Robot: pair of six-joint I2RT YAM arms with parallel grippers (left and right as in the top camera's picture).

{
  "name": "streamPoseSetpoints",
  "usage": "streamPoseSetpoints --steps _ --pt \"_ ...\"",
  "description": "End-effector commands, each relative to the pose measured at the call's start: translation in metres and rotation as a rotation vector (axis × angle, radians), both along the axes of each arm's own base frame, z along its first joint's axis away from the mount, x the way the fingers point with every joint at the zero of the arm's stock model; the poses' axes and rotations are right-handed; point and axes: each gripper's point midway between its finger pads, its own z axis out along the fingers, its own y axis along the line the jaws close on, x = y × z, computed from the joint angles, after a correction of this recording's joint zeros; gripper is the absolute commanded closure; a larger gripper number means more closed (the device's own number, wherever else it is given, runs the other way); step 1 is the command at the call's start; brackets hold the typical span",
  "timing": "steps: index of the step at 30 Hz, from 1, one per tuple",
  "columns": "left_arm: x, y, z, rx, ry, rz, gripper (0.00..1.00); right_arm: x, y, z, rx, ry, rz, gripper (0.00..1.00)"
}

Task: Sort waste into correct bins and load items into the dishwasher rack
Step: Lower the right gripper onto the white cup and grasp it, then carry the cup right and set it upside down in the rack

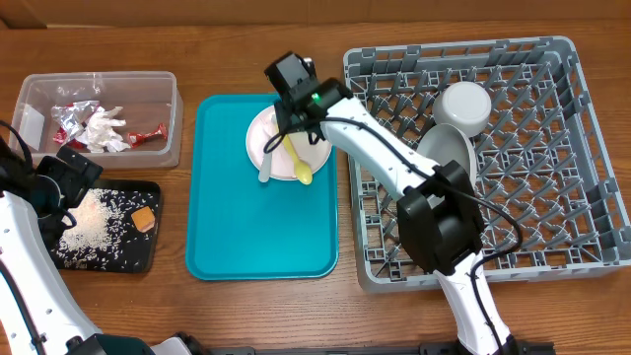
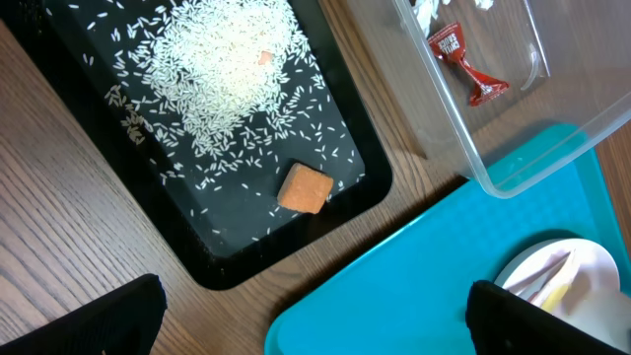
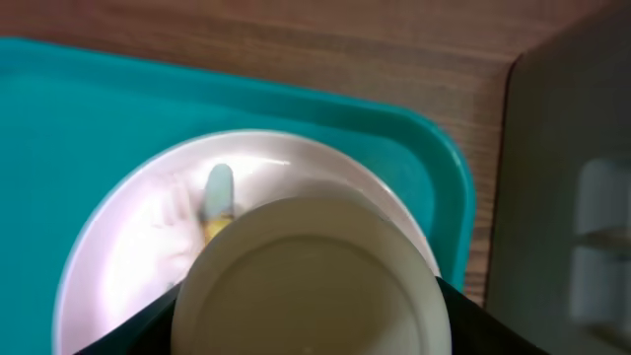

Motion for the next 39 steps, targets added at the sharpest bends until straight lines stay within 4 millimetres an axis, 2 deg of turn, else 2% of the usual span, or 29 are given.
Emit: streamPoseSetpoints --steps 1,5,9,11,14,17,18,22,26,29,39 --pt "0.0 0.0 -0.003 0.001 0.005 -0.019 0.0 0.019 -0.003 0.04 0.034 -0.077 -0.03 0.58" --pt "0.0 0.0 -0.003 0.001 0.005 -0.019 0.0 0.024 -0.011 0.083 0.063 -0.117 -0.045 0.59" --pt "0.0 0.0 -0.003 0.001 0.005 -0.019 0.0 0.032 -0.035 0.135 0.098 -0.18 -0.09 0.6" --pt "0.0 0.0 -0.003 0.001 0.005 -0.019 0.0 0.037 -0.059 0.161 0.1 -0.218 -0.135 0.6" --pt "0.0 0.0 -0.003 0.001 0.006 -0.019 0.0 0.042 -0.108 0.195 0.092 -0.265 -0.224 0.59" --pt "0.0 0.0 -0.003 0.001 0.005 -0.019 0.0 0.043 -0.163 0.218 0.079 -0.285 -0.316 0.59" --pt "0.0 0.0 -0.003 0.001 0.005 -0.019 0.0 0.042 -0.188 0.223 0.071 -0.282 -0.358 0.59" --pt "0.0 0.0 -0.003 0.001 0.005 -0.019 0.0 0.039 -0.262 0.217 0.026 -0.231 -0.491 0.59" --pt "0.0 0.0 -0.003 0.001 0.006 -0.019 0.0 0.029 -0.32 0.2 -0.016 -0.149 -0.598 0.59" --pt "0.0 0.0 -0.003 0.001 0.005 -0.019 0.0 0.022 -0.346 0.19 -0.015 -0.096 -0.644 0.59" --pt "0.0 0.0 -0.003 0.001 0.005 -0.019 0.0 0.006 -0.404 0.149 -0.036 0.036 -0.761 0.57"
